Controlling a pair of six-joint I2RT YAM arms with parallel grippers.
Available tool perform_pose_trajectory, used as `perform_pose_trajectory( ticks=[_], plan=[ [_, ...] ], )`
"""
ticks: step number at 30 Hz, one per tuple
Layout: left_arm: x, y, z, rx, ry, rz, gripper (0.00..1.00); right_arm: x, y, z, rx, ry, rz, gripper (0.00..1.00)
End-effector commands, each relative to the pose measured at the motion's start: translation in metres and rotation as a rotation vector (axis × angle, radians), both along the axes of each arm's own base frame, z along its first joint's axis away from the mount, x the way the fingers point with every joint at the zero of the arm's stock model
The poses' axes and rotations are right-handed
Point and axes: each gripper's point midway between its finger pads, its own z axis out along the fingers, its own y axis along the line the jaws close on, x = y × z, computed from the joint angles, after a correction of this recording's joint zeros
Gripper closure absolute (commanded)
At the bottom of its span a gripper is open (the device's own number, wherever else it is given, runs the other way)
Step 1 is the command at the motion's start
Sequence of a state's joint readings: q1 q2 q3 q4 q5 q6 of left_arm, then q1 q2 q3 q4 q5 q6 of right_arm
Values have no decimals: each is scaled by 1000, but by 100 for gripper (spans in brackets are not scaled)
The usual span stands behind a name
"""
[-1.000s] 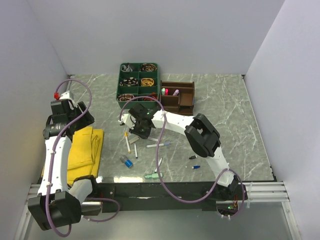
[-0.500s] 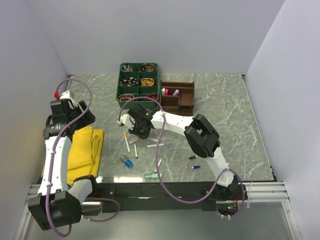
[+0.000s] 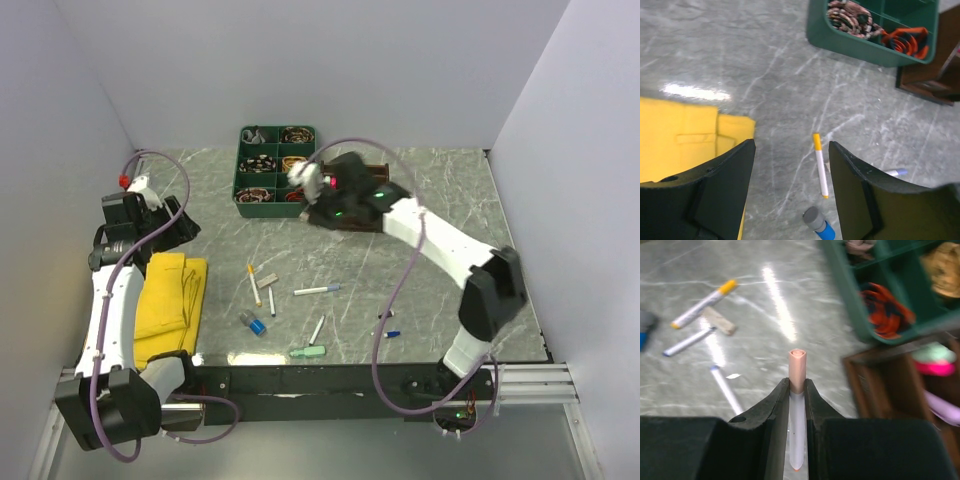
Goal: Sort the stationery into containers
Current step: Pick up the pen from the center of the board, then place the pen in the storage box.
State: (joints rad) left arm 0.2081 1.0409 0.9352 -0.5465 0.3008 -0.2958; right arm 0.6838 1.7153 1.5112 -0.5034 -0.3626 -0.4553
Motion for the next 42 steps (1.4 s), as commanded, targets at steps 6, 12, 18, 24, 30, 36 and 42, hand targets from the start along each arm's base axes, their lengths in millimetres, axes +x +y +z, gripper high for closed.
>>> perform_pose_trajectory(
  ticks=[6,12,18,24,30,36,42],
  plan=[
    [14,-24,23,-14,-89,-179,35,60,-35,32,237,-180,49,100],
    [14,-25,12,-1,-49,-193,37,87,-37,25,268,-281,88,100],
    [21,-20,8,25,-26,-201,37,104,-33,11,291,-325,138,100],
    [33,-14,6,50,-15,-201,38,124,-38,-3,290,-355,143,100],
    [41,-11,8,63,-16,-204,38,138,-44,-15,272,-351,138,100],
    [44,-12,5,55,-15,-206,38,146,-44,-29,254,-337,135,100],
    [42,-12,6,61,-15,-206,38,151,-49,-43,222,-315,104,93]
  ],
)
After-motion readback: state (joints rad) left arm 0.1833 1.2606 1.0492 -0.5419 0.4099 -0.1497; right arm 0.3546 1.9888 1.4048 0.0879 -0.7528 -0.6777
